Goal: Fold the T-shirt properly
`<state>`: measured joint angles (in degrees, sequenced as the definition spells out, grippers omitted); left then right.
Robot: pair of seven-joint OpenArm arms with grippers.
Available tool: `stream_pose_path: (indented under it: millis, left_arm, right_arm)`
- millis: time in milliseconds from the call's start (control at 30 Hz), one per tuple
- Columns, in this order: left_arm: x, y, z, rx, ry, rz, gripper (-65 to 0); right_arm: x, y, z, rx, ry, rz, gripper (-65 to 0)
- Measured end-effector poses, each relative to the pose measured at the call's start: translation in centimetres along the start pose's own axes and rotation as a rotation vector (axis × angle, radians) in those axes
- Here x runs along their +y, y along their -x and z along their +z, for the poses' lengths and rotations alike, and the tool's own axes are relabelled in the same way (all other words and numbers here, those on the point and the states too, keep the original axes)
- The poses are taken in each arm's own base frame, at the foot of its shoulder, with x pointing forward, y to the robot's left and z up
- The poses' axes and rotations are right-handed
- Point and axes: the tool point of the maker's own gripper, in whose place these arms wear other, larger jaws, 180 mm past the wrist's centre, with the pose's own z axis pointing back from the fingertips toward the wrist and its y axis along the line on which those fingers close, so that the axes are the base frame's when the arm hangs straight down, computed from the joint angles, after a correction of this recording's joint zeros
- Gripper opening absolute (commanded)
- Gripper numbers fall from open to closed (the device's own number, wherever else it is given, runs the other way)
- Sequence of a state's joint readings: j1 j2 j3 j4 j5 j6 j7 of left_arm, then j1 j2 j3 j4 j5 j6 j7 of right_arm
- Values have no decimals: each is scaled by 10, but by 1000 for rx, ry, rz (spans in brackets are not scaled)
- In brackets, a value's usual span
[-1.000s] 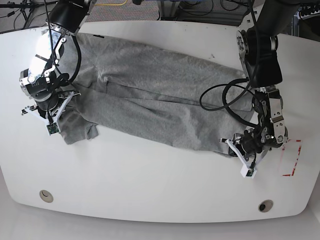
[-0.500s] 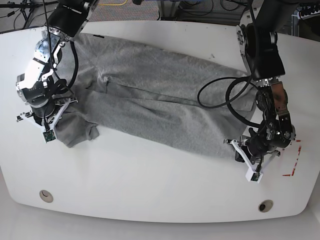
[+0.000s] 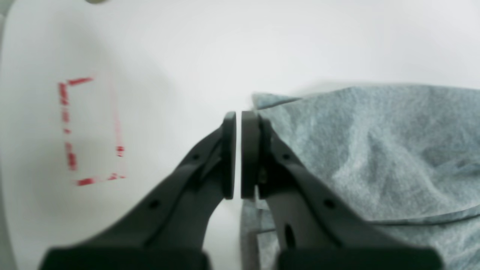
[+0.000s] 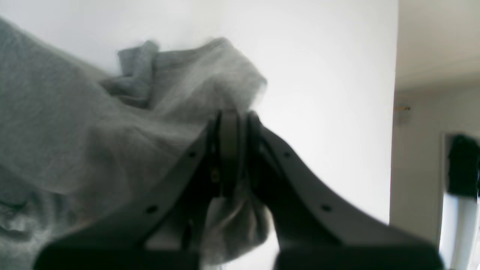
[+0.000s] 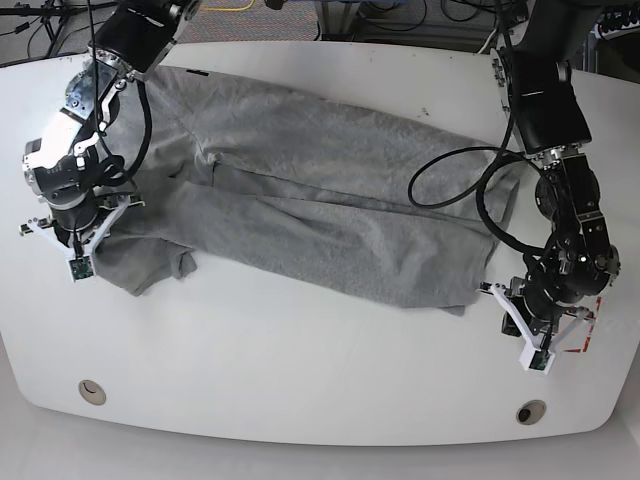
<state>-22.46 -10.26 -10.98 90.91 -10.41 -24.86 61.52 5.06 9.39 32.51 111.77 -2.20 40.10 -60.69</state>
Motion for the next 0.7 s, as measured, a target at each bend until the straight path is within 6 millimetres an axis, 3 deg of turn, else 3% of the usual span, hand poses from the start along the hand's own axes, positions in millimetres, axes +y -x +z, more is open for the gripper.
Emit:
stream_pose_path:
  millis: [133,267,433,567,700]
  left_arm:
    - [5,-3,3,-4,-13,-8,-650]
    - [2,3,-2,14,5,4,-650]
    - [-3,29,-22,102,45,49,-637]
    - [-12,54,-42,202,88,106,-519]
    - [-20,62,-57,219,135,184,-358]
  right_arm:
    - [-9,15,2,51,32,-13,-645]
    - [-2,11,1,32,10,-23,-645]
    - [7,7,-1,16,-9,-37,-645]
    - [10,10,-1,26,-14,-41,-645]
    - [10,9,-1,21,-16,-42,-645]
